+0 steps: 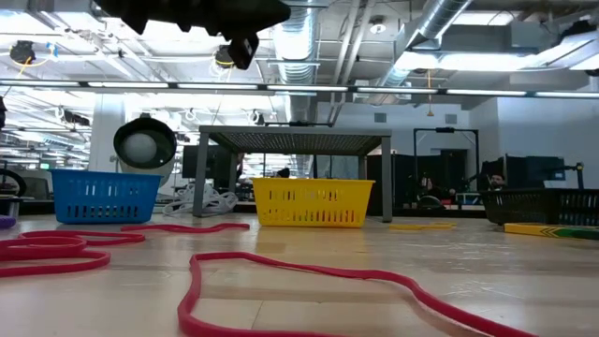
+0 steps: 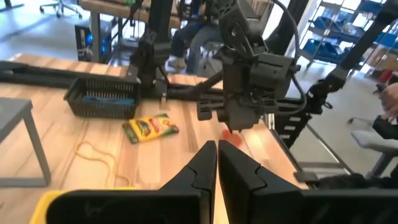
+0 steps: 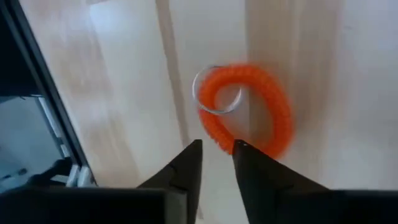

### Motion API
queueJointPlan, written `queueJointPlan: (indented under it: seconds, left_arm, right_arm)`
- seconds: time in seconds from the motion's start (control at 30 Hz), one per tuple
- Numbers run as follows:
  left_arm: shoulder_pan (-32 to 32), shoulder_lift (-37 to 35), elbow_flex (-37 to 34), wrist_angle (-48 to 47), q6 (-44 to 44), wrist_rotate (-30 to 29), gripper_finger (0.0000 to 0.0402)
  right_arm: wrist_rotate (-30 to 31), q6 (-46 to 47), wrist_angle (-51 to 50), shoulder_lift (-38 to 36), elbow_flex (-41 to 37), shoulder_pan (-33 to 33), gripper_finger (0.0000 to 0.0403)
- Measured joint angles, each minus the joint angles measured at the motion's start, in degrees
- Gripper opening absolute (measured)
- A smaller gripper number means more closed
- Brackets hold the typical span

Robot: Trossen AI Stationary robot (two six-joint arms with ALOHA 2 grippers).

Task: Pick & Place Office Desk Supplies
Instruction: Put the orange spring keychain into the yellow bin

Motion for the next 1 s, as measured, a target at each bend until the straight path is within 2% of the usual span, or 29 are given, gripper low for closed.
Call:
queueJointPlan:
  seconds: [0.27,0.63,1.0]
  left_arm:
    - [-0.51,-0.01,-0.98,-0.36,0.45,0.0,0.0011]
    - [0.02,-0.01,-2.51,-0.32,0.52,-0.68,0.0011]
    - [0.02,-0.55,-2.51,-0.47,0.52,-0.68,0.0011]
  right_arm:
    - [-0.43,-0.93,3.01,2.84,0.26,-0.04,0.0152]
    - [0.35,-2.12,3.53,2.95,0.11,0.36,0.0156]
    - [1.3,-1.05,3.91,3.03,0.07,0.42,0.0203]
